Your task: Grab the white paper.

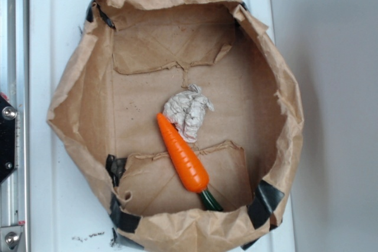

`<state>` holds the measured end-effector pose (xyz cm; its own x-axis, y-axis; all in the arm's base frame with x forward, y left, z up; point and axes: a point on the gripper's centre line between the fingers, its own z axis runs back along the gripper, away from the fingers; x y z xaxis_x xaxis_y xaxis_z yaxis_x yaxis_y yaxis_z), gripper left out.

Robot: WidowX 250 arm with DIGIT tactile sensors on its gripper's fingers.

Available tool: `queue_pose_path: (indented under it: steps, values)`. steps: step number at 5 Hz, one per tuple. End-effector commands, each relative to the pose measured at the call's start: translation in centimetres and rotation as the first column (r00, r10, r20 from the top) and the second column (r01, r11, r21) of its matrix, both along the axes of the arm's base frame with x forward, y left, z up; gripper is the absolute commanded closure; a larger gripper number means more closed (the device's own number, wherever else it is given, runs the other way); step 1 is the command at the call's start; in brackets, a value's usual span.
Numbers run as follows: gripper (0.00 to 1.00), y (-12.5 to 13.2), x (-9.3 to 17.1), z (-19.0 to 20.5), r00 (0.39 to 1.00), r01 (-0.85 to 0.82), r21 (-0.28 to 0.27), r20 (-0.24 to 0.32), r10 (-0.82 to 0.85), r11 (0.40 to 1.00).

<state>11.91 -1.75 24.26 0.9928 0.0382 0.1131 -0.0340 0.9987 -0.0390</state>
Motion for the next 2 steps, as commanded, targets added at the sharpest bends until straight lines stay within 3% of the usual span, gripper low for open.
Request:
queue_pose_path:
  steps: [1, 2]
  values:
    - [0.00, 0.0, 0.0, 0.0, 1.000, 0.000, 0.000, 0.000, 0.000, 1.000]
    - [0.00, -1.6, 4.7, -0.7, 0.988, -0.152, 0.019, 0.031, 0.151, 0.988]
